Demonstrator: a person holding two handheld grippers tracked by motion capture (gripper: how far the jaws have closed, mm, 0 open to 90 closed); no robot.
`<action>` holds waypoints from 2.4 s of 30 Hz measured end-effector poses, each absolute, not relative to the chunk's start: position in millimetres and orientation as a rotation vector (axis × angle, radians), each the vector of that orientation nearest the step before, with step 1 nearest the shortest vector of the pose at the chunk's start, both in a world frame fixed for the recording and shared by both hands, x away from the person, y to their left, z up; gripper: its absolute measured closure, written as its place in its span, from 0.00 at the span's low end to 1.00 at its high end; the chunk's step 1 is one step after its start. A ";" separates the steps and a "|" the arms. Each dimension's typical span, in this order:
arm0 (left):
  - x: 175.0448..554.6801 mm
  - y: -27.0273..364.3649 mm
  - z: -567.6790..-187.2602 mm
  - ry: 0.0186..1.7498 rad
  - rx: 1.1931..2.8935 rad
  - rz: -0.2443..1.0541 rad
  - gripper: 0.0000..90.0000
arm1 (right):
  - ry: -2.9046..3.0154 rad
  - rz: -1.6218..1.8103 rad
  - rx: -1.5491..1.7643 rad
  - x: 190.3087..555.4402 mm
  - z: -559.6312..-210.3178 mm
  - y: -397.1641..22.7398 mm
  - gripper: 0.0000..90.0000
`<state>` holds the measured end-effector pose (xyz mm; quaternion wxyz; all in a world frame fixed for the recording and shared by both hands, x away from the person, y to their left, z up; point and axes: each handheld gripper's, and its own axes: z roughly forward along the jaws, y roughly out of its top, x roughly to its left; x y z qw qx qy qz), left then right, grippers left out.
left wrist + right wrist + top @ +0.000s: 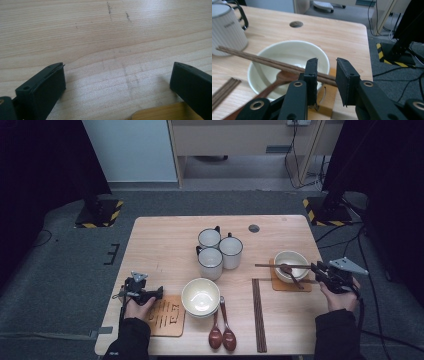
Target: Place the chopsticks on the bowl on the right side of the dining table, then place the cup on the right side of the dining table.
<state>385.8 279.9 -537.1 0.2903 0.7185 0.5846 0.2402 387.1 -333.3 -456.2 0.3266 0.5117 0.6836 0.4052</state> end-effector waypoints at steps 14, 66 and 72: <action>385.8 279.9 -537.1 1.559 1.917 0.641 0.00 | 1.778 1.237 1.237 380.9 -412.7 -328.4 0.61; 386.1 280.0 -537.2 1.560 1.916 0.641 0.00 | 1.948 1.213 1.088 439.1 -322.7 -191.9 0.36; 386.1 279.9 -537.1 1.560 1.916 0.641 0.00 | 1.967 1.194 1.079 446.0 -325.2 -177.4 0.36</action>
